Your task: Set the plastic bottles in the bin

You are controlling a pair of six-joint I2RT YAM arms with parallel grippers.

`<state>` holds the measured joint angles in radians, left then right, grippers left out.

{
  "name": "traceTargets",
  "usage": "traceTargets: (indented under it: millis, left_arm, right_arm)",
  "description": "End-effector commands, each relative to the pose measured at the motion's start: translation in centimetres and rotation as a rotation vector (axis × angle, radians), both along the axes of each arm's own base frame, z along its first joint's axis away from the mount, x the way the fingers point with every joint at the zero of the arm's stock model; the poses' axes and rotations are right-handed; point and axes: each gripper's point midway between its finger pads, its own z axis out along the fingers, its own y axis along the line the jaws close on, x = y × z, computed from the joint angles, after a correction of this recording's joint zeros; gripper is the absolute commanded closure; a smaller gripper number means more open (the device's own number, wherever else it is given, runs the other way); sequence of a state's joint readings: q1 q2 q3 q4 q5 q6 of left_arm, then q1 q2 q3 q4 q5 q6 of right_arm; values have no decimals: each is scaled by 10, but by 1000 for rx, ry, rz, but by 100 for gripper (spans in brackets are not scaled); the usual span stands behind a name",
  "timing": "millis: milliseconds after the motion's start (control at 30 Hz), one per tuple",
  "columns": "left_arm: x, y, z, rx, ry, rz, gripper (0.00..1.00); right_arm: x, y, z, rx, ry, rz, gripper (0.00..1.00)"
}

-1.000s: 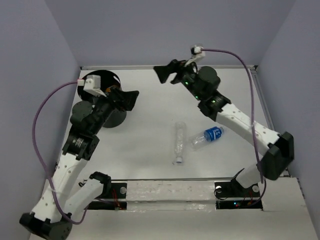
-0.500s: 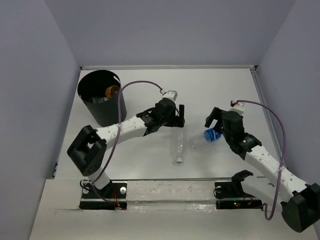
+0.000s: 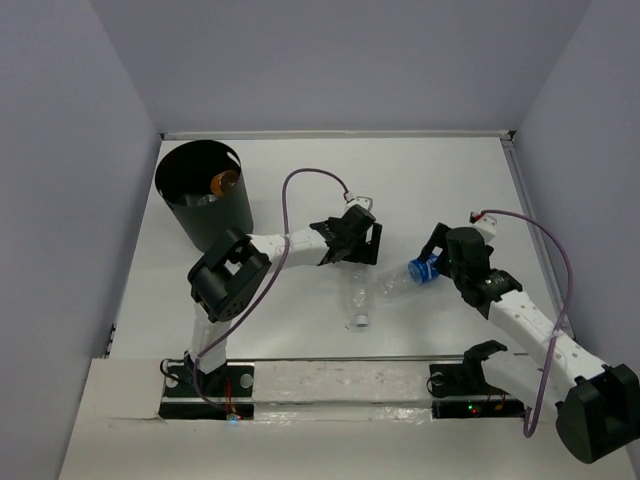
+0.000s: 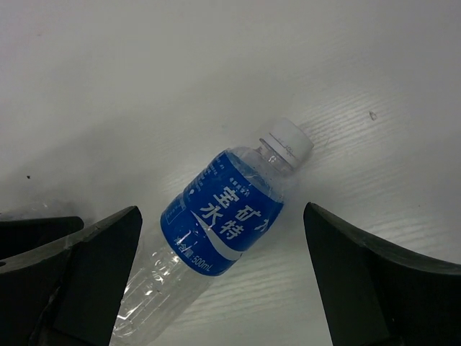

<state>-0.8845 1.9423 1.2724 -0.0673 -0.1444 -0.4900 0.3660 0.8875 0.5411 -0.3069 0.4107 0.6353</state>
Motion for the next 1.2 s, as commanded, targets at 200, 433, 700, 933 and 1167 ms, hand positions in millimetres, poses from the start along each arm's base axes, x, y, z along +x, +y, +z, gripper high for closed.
traceTargets:
  millis: [200,433,700,933,1167]
  left_arm:
    - [6,-3,8,-7,-47,-3,35]
    - [14,12,116,-110,-234,33,46]
    - [32,124,296,-188,-582,306,47]
    - [45,302,401,-166,-862,758,47]
    - [64,391,426,10,-1000,1066,46]
  right_arm:
    - [11,10,-35,96,81,-41,0]
    - [23,29,-56,192,110,-27,0]
    - [39,31,-64,223,91,-60,5]
    - [40,30,-59,234,46,-62,19]
    - [35,28,-52,251,4,-60,32]
